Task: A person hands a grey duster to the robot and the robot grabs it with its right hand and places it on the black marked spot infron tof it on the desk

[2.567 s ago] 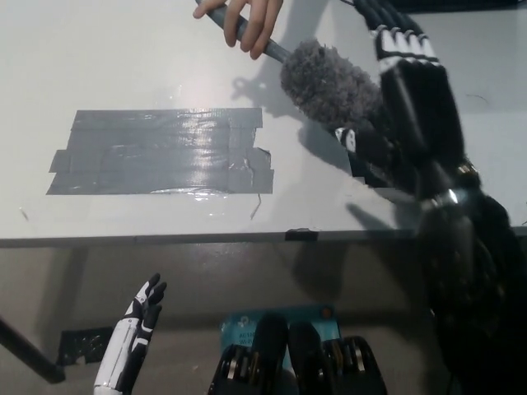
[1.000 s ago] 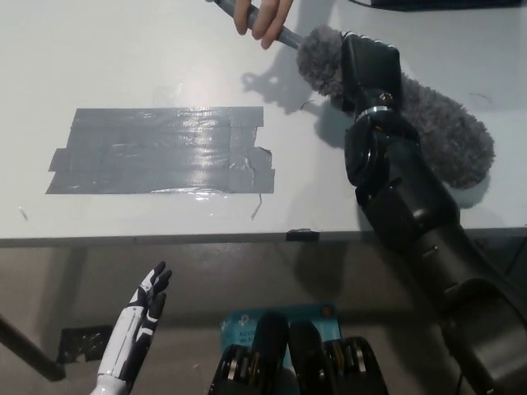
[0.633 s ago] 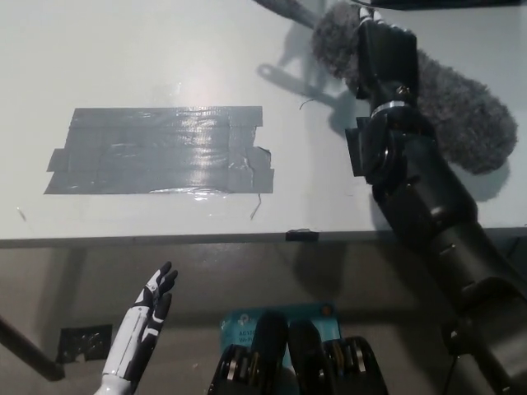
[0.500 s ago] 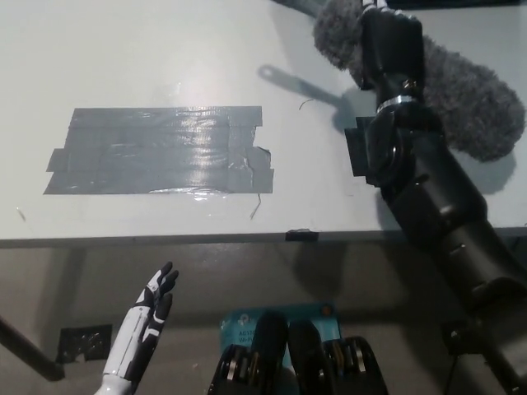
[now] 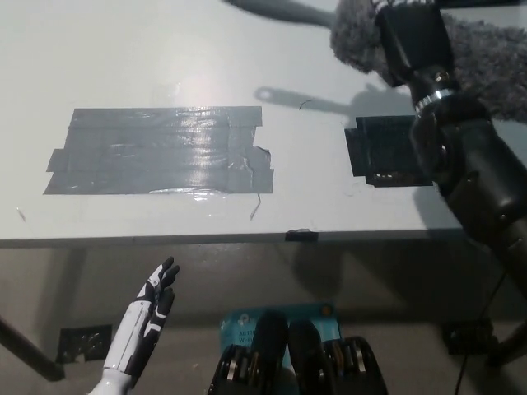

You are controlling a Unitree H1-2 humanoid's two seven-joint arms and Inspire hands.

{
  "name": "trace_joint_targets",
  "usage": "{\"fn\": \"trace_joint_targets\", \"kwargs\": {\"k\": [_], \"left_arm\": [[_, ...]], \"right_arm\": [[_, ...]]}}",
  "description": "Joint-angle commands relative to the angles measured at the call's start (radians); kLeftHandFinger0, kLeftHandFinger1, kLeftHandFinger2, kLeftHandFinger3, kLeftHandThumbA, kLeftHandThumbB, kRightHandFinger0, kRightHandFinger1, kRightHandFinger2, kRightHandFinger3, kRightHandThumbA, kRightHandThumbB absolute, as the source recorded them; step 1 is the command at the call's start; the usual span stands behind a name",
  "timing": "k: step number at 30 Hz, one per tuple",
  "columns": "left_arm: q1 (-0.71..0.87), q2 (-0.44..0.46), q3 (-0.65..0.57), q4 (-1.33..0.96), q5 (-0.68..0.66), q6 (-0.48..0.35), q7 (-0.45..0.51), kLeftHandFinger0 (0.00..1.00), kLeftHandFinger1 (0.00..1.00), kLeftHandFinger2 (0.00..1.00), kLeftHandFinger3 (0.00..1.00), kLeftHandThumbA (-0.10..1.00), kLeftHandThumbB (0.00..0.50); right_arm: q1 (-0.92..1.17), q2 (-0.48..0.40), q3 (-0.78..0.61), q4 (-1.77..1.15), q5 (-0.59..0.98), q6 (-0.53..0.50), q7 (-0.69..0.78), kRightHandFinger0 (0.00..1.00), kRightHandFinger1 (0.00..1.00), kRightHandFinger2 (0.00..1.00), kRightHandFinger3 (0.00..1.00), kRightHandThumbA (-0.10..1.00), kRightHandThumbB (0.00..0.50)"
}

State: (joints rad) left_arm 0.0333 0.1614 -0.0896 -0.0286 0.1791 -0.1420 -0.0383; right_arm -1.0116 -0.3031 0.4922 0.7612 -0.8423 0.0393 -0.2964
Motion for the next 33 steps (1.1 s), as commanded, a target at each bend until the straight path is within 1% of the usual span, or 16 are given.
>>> {"fn": "trace_joint_targets", "kwargs": {"k": [1,3,6,10,11,12,13,14,15,16,17,19,21,24,28,33], "left_arm": [[-0.014,0.016,0.002,-0.017,0.002,-0.022,-0.012,1.00,1.00,1.00,1.00,1.00,0.181],[-0.016,0.017,0.002,-0.008,0.001,-0.028,-0.011,1.00,1.00,1.00,1.00,1.00,0.187],[-0.014,0.016,0.002,-0.012,-0.005,-0.022,-0.013,1.00,1.00,1.00,1.00,1.00,0.185],[-0.013,0.012,-0.001,-0.012,0.001,-0.023,-0.010,1.00,1.00,1.00,1.00,1.00,0.184],[-0.014,0.012,-0.002,-0.012,0.003,-0.020,-0.010,1.00,1.00,1.00,1.00,1.00,0.185],[-0.015,0.013,-0.003,-0.013,0.002,-0.018,-0.011,1.00,1.00,1.00,1.00,1.00,0.183],[-0.014,0.014,-0.003,-0.018,-0.003,-0.010,-0.016,1.00,1.00,1.00,1.00,1.00,0.179],[-0.014,0.014,-0.003,-0.018,0.000,-0.008,-0.014,1.00,1.00,1.00,1.00,1.00,0.180],[-0.014,0.016,-0.002,-0.020,0.001,-0.008,-0.014,1.00,1.00,1.00,1.00,1.00,0.180],[-0.015,0.015,-0.003,-0.018,0.003,-0.010,-0.012,1.00,1.00,1.00,1.00,1.00,0.181],[-0.016,0.014,-0.003,-0.017,0.003,-0.011,-0.012,1.00,1.00,1.00,1.00,1.00,0.181],[-0.020,0.016,-0.002,-0.015,0.000,-0.014,-0.012,1.00,1.00,1.00,1.00,1.00,0.179],[-0.021,0.016,-0.001,-0.013,0.003,-0.016,-0.010,1.00,1.00,1.00,1.00,1.00,0.181],[-0.024,0.017,-0.001,-0.012,0.002,-0.018,-0.010,1.00,1.00,1.00,1.00,1.00,0.182],[-0.029,0.017,-0.001,-0.013,0.000,-0.008,-0.013,1.00,1.00,1.00,1.00,0.97,0.186],[-0.035,0.020,-0.003,-0.014,0.008,0.002,-0.015,1.00,1.00,1.00,1.00,0.91,0.175]], "right_arm": [[-0.015,-0.035,0.026,0.049,0.002,-0.103,0.020,0.00,0.47,0.94,0.80,-0.10,0.221],[0.002,-0.042,0.033,0.070,0.010,-0.116,0.025,0.00,0.54,1.00,0.86,-0.10,0.206],[0.019,-0.038,0.036,0.123,0.016,-0.125,0.019,0.00,0.57,1.00,0.91,-0.10,0.180],[0.038,-0.032,0.004,0.174,0.077,-0.196,0.032,0.04,0.61,1.00,0.99,-0.10,0.186],[0.040,-0.025,-0.027,0.175,0.133,-0.187,0.119,0.19,0.71,1.00,1.00,-0.10,0.191],[0.041,-0.020,-0.052,0.171,0.182,-0.179,0.200,0.49,0.86,1.00,1.00,0.08,0.248],[0.044,-0.021,-0.096,0.137,0.290,-0.143,0.393,0.78,1.00,1.00,1.00,0.28,0.353],[0.046,-0.024,-0.121,0.108,0.351,-0.092,0.519,1.00,1.00,1.00,1.00,0.42,0.386],[0.048,-0.024,-0.127,0.096,0.364,-0.074,0.551,1.00,1.00,1.00,1.00,0.44,0.398],[0.047,-0.041,-0.127,0.061,0.389,-0.038,0.636,1.00,1.00,1.00,1.00,0.60,0.482],[0.043,-0.047,-0.131,0.050,0.403,-0.030,0.671,1.00,1.00,1.00,1.00,0.67,0.500],[0.016,-0.063,-0.147,0.027,0.466,0.002,0.790,1.00,1.00,1.00,1.00,0.70,0.500],[-0.002,-0.079,-0.161,-0.002,0.523,0.051,0.898,1.00,1.00,1.00,1.00,0.68,0.500],[-0.042,-0.143,-0.191,-0.134,0.666,0.215,1.103,1.00,1.00,1.00,1.00,0.61,0.500],[-0.079,-0.206,-0.236,-0.231,0.787,0.337,1.219,1.00,1.00,1.00,1.00,0.65,0.500],[-0.117,-0.252,-0.373,-0.312,1.050,0.431,1.293,1.00,1.00,1.00,1.00,0.56,0.500]]}}
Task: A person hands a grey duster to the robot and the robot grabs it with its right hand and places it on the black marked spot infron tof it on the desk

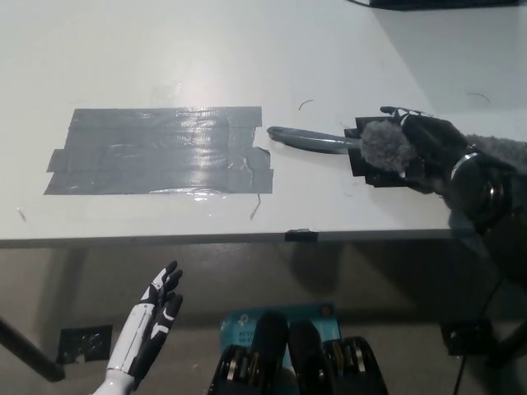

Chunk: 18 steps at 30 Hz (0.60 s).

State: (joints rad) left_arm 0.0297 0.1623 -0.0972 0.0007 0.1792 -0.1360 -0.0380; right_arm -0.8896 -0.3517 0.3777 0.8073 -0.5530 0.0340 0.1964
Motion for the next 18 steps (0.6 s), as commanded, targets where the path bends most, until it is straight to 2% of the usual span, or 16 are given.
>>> {"fn": "trace_joint_targets", "kwargs": {"k": [1,2,3,4,5,7,9,12,18], "left_arm": [[-0.031,0.020,0.003,-0.047,0.013,0.002,-0.015,1.00,1.00,1.00,1.00,0.88,0.166],[-0.031,0.020,0.002,-0.049,0.015,0.004,-0.015,1.00,1.00,1.00,1.00,0.87,0.166],[-0.031,0.021,0.002,-0.048,0.014,0.002,-0.016,1.00,1.00,1.00,1.00,0.86,0.160],[-0.032,0.021,0.001,-0.047,0.016,0.001,-0.016,1.00,1.00,1.00,1.00,0.84,0.159],[-0.034,0.021,0.001,-0.046,0.016,0.002,-0.016,1.00,1.00,1.00,1.00,0.83,0.158],[-0.038,0.020,0.001,-0.040,0.017,-0.003,-0.014,1.00,1.00,1.00,1.00,0.81,0.158],[-0.039,0.018,0.002,-0.043,0.008,-0.004,-0.016,1.00,1.00,1.00,1.00,0.81,0.159],[-0.044,0.017,0.000,-0.040,0.011,-0.003,-0.016,1.00,1.00,1.00,1.00,0.79,0.153],[-0.043,0.018,-0.003,-0.046,0.011,0.005,-0.020,1.00,1.00,1.00,1.00,0.79,0.153]], "right_arm": [[-0.243,-0.209,-0.294,-0.363,0.871,0.436,0.777,1.00,1.00,1.00,1.00,0.59,0.500],[-0.244,-0.212,-0.316,-0.365,0.956,0.436,0.753,1.00,1.00,1.00,1.00,0.59,0.500],[-0.245,-0.212,-0.335,-0.378,0.992,0.436,0.757,1.00,1.00,1.00,1.00,0.67,0.500],[-0.250,-0.208,-0.369,-0.400,1.024,0.436,0.777,1.00,1.00,1.00,1.00,0.87,0.500],[-0.253,-0.207,-0.389,-0.416,1.040,0.436,0.777,1.00,1.00,1.00,1.00,1.00,0.500],[-0.248,-0.192,-0.446,-0.460,1.102,0.436,0.705,1.00,1.00,1.00,1.00,1.00,0.500],[-0.238,-0.173,-0.491,-0.519,1.212,0.436,0.540,1.00,1.00,1.00,1.00,1.00,0.500],[-0.238,-0.159,-0.538,-0.568,1.276,0.436,0.395,1.00,1.00,1.00,1.00,1.00,0.500],[-0.238,-0.125,-0.627,-0.655,1.269,0.436,0.253,1.00,1.00,1.00,1.00,1.00,0.500]]}}
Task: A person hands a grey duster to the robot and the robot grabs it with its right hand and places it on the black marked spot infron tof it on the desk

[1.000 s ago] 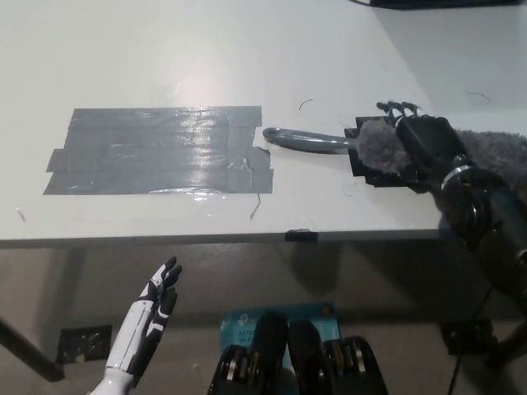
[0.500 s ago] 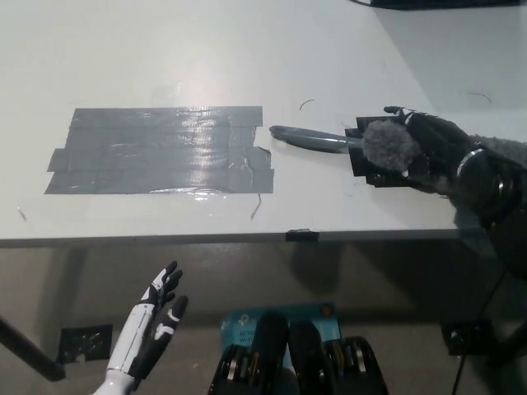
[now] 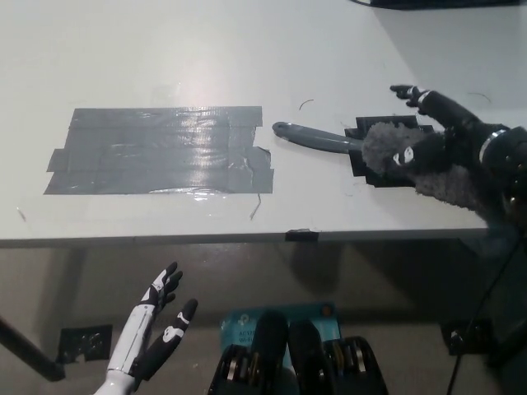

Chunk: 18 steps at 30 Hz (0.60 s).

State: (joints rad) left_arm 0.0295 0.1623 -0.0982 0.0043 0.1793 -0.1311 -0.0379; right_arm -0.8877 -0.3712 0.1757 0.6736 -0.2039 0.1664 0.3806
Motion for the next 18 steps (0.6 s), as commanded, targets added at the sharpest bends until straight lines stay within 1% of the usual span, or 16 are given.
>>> {"fn": "trace_joint_targets", "kwargs": {"k": [1,3,5,6,8,9,12,14,16,18], "left_arm": [[-0.043,0.016,-0.003,-0.049,0.010,0.000,-0.021,1.00,1.00,1.00,1.00,0.79,0.154],[-0.044,0.017,-0.002,-0.050,0.009,0.003,-0.021,1.00,1.00,1.00,1.00,0.79,0.153],[-0.043,0.016,0.000,-0.050,0.008,0.001,-0.019,1.00,1.00,1.00,1.00,0.79,0.152],[-0.043,0.016,-0.001,-0.048,0.009,-0.004,-0.018,1.00,1.00,1.00,1.00,0.79,0.147],[-0.044,0.017,-0.002,-0.045,0.011,-0.008,-0.017,1.00,1.00,1.00,1.00,0.79,0.147],[-0.046,0.016,-0.003,-0.046,0.013,-0.006,-0.016,1.00,1.00,1.00,1.00,0.79,0.147],[-0.051,0.016,-0.003,-0.048,0.013,-0.003,-0.017,1.00,1.00,1.00,1.00,0.78,0.145],[-0.056,0.017,-0.003,-0.049,0.016,0.002,-0.016,1.00,1.00,1.00,1.00,0.78,0.148],[-0.061,0.017,-0.003,-0.045,0.016,-0.001,-0.016,1.00,1.00,1.00,1.00,0.78,0.147],[-0.069,0.016,-0.003,-0.044,0.012,0.005,-0.019,1.00,1.00,1.00,1.00,0.78,0.147]], "right_arm": [[-0.239,-0.099,-0.440,-0.539,0.921,0.304,0.041,1.00,1.00,1.00,1.00,1.00,0.500],[-0.244,-0.088,-0.460,-0.565,0.915,0.304,0.015,1.00,1.00,1.00,1.00,1.00,0.500],[-0.252,-0.081,-0.476,-0.599,0.874,0.304,0.009,1.00,1.00,1.00,1.00,1.00,0.500],[-0.255,-0.082,-0.479,-0.616,0.853,0.304,0.005,1.00,1.00,1.00,1.00,1.00,0.500],[-0.257,-0.092,-0.472,-0.644,0.859,0.304,-0.019,1.00,1.00,1.00,1.00,1.00,0.500],[-0.253,-0.099,-0.472,-0.696,0.801,0.304,-0.007,1.00,1.00,1.00,1.00,1.00,0.500],[-0.225,-0.113,-0.467,-0.808,0.727,0.304,0.003,1.00,1.00,1.00,1.00,1.00,0.500],[-0.150,-0.120,-0.456,-0.985,0.644,0.302,0.005,1.00,1.00,1.00,1.00,1.00,0.500],[-0.118,-0.126,-0.450,-1.047,0.637,0.299,0.007,1.00,1.00,1.00,1.00,1.00,0.500],[0.030,-0.115,-0.438,-1.272,0.636,0.294,-0.022,1.00,1.00,1.00,1.00,1.00,0.500]]}}
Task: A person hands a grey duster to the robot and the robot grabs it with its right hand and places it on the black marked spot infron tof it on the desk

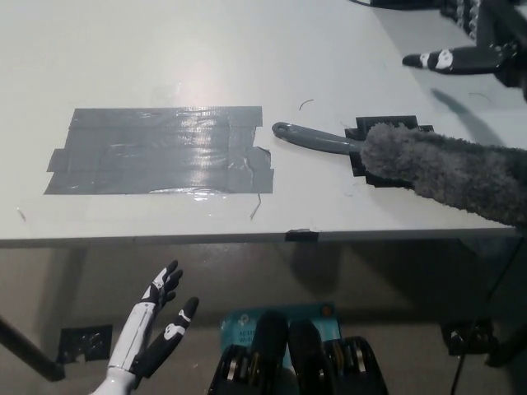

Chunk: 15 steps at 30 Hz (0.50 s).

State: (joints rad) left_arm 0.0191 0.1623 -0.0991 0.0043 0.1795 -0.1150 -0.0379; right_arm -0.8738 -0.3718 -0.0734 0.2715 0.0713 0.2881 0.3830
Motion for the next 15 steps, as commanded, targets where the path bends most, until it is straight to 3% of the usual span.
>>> {"fn": "trace_joint_targets", "kwargs": {"k": [1,4,7,8,9,11,13,15], "left_arm": [[-0.060,0.016,-0.002,-0.044,0.009,-0.011,-0.020,1.00,1.00,1.00,1.00,0.78,0.142],[-0.062,0.016,-0.001,-0.039,0.010,-0.012,-0.017,1.00,1.00,1.00,1.00,0.78,0.139],[-0.061,0.016,0.000,-0.034,0.007,-0.013,-0.017,1.00,1.00,1.00,1.00,0.80,0.141],[-0.060,0.017,0.000,-0.035,0.009,-0.011,-0.017,1.00,1.00,1.00,1.00,0.80,0.140],[-0.060,0.017,-0.002,-0.036,0.015,-0.007,-0.016,1.00,1.00,1.00,1.00,0.82,0.145],[-0.063,0.015,-0.003,-0.030,0.015,-0.014,-0.014,1.00,1.00,1.00,1.00,0.83,0.140],[-0.060,0.013,0.000,-0.031,0.009,-0.012,-0.013,1.00,1.00,1.00,1.00,0.83,0.142],[-0.054,0.015,0.002,-0.033,0.008,-0.013,-0.012,1.00,1.00,1.00,1.00,0.83,0.141]], "right_arm": [[0.064,-0.103,-0.179,-0.939,0.326,0.161,-0.043,1.00,1.00,1.00,1.00,1.00,0.500],[0.192,-0.051,-0.152,-1.107,0.268,0.159,-0.093,1.00,1.00,1.00,1.00,1.00,0.500],[0.347,0.035,-0.105,-1.176,0.177,0.023,-0.116,1.00,1.00,1.00,1.00,1.00,0.500],[0.374,0.049,-0.096,-1.188,0.158,0.007,-0.118,1.00,1.00,1.00,1.00,1.00,0.478],[0.451,0.084,-0.068,-1.215,0.121,-0.038,-0.119,1.00,1.00,1.00,1.00,1.00,0.407],[0.555,0.116,-0.040,-1.217,0.097,-0.113,-0.107,1.00,1.00,1.00,1.00,1.00,0.381],[0.676,0.157,-0.004,-1.199,0.100,-0.152,-0.097,1.00,1.00,1.00,1.00,1.00,0.388],[0.732,0.185,0.020,-1.178,0.078,-0.151,-0.095,1.00,1.00,1.00,1.00,1.00,0.429]]}}
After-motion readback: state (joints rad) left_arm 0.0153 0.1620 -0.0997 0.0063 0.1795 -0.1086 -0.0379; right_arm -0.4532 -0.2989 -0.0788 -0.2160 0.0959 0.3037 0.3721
